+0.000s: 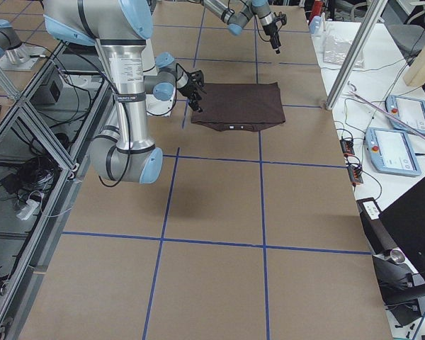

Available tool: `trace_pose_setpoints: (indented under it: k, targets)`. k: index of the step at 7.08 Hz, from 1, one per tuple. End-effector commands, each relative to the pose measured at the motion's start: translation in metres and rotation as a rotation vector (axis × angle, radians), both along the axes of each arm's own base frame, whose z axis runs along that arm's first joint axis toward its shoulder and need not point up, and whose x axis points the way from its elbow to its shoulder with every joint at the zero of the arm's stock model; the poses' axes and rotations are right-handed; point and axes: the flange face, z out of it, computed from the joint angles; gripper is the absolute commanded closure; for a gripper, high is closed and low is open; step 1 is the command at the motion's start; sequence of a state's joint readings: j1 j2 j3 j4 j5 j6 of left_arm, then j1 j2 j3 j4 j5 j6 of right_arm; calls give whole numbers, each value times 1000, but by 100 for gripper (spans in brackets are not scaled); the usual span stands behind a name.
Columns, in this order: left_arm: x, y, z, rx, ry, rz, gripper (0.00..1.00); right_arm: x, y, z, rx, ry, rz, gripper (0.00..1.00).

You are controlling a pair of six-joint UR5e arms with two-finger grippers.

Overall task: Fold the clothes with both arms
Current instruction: 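Move both grippers to the shirt's near edge corners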

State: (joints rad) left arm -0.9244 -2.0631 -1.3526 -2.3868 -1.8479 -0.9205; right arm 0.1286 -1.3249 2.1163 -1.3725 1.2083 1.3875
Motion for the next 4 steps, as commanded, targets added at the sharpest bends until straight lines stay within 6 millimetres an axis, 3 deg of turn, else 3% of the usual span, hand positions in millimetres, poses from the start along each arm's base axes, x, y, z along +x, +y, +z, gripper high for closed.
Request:
trace_pose_setpoints:
  k: [1,3,4]
  targets:
    - [14,85,-23,-26,120,79,0,25,-27,-12,-127,-172,37,0]
    - [25,190,-48,-131,266,114,0,33,-33,-12,-198,-265,97,0]
    - [47,243,-58,-218,314,98,0,37,-39,-13,-202,-273,113,0]
